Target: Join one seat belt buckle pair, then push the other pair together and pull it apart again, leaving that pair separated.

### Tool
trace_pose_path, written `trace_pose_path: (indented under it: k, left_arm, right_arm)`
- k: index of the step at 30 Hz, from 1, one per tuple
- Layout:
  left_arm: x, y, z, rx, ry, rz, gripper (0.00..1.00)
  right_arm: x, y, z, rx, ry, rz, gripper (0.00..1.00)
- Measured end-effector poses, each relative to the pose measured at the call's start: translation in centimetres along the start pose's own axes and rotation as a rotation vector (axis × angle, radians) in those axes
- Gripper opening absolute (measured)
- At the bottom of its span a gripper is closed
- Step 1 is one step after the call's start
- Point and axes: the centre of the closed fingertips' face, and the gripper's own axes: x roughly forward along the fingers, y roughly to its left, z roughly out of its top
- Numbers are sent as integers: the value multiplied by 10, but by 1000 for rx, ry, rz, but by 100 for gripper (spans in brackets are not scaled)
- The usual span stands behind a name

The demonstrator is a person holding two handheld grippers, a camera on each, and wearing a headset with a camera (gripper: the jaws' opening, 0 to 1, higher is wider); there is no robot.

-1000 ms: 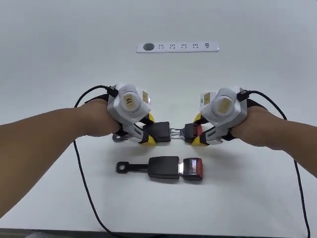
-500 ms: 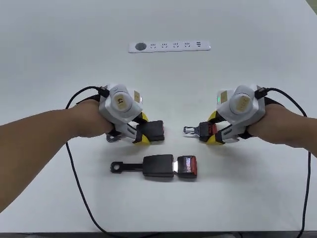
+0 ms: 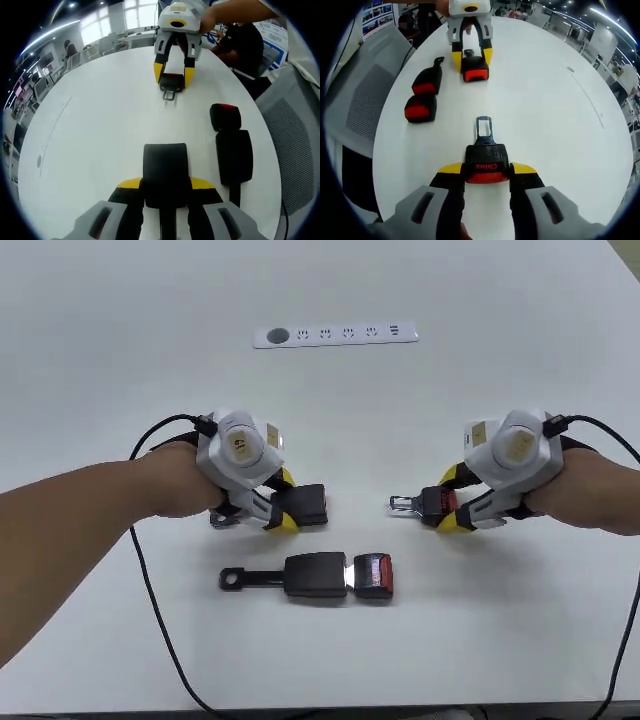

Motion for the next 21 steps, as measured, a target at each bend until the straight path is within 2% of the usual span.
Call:
trace_pose_path:
  k: [7, 12, 14, 17, 21]
  left_arm:
    - [1, 2, -1, 22, 2, -4, 34]
    - [3, 4, -3, 11, 8, -5, 34]
    - [3, 2, -2, 53, 24, -8, 39]
    - [-1, 5, 5, 32, 3, 6, 43]
    - [-17, 8, 17, 11, -30, 49, 45]
  right_arm:
    - [-1, 2, 3, -16, 18, -5, 34]
    - [-1, 0, 3, -20, 21, -24, 36]
    - [-2, 1, 4, -34, 24, -39, 39]
    - [-8, -2, 4, -21, 21, -83, 48]
    - [-21, 2, 13, 20, -27, -100, 49]
